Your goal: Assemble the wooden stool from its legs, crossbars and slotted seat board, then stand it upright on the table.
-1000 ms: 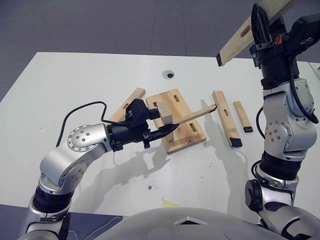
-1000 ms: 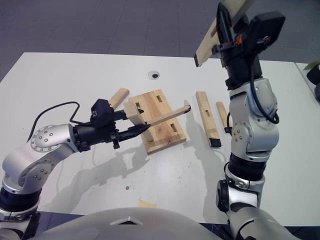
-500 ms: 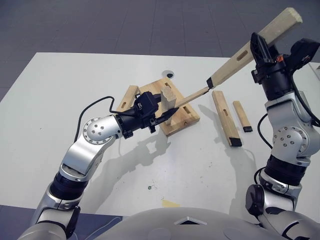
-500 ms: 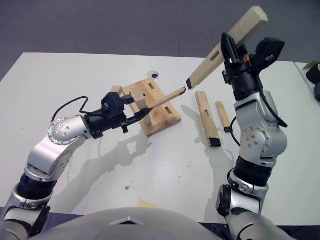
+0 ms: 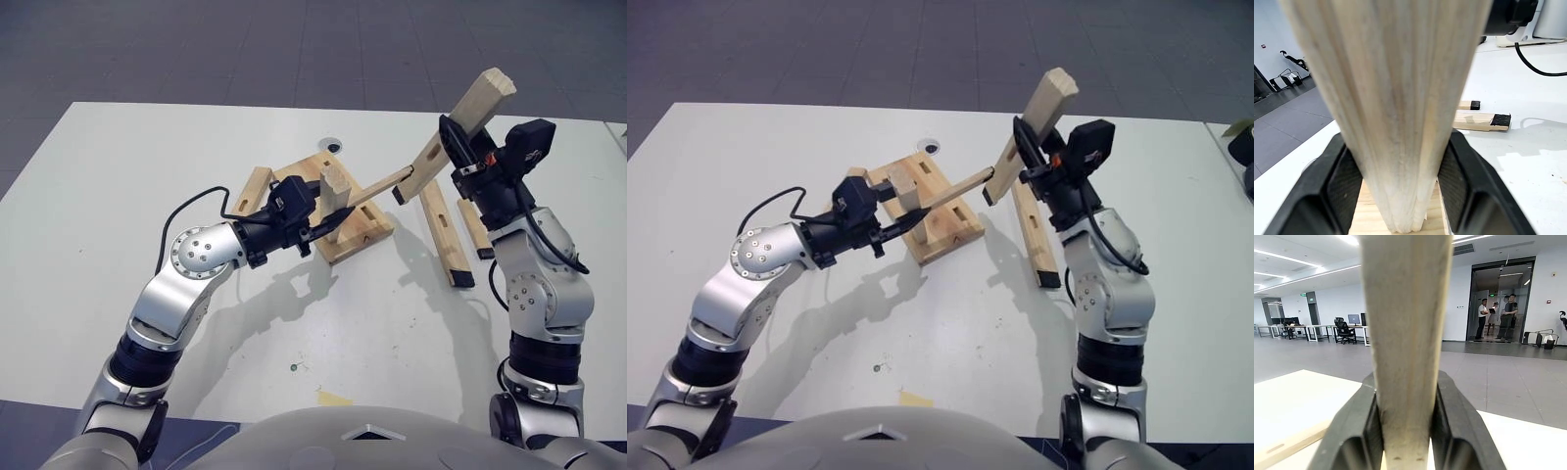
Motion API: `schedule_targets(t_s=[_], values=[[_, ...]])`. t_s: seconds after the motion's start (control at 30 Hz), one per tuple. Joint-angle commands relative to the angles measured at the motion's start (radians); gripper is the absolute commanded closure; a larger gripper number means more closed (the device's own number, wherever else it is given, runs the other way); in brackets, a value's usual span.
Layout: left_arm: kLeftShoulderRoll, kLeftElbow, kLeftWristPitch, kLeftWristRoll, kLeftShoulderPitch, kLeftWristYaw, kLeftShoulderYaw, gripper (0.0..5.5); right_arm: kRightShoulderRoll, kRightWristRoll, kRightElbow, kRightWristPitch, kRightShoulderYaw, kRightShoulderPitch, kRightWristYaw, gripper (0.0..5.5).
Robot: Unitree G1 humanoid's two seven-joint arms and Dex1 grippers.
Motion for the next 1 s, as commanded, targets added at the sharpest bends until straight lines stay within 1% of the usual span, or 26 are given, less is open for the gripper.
schedule_targets(t_s=[0.03,0.17,0.4,0.57,0.7,0.87,1.0], values=[[-0.006,-0.001,0.019,0.003,-0.005,-0.011,0.005,3.45,0.028,-0.068,0.022,-0.1,0.045,0.019,0.008,4.48],[-0.006,0.0,0.022,0.006,-0.002,-0.015,0.016,3.45,0.047,-0.105,0.051,-0.164,0.071,0.04,0.014,4.48],[-0.014,-0.018,0.03,0.021,0.016,-0.001,0.011,3.45,0.048,-0.112,0.081,-0.183,0.07,0.071,0.024,4.48],[-0.015,-0.02,0.032,0.032,0.025,-0.001,0.013,3.45,0.079,-0.142,0.113,-0.217,0.098,0.052,0.009,4.48],[-0.013,-0.014,0.033,0.036,0.02,-0.01,0.01,3.45,0.092,-0.168,0.13,-0.255,0.099,0.034,-0.006,4.48],[-0.012,-0.006,0.028,0.041,0.02,-0.015,0.006,3.45,0.111,-0.143,0.124,-0.27,0.076,0.018,-0.019,4.48],[-0.013,0.001,0.02,0.051,0.022,-0.016,0.0,3.45,0.109,-0.064,0.089,-0.193,0.096,0.046,0.029,4.48]])
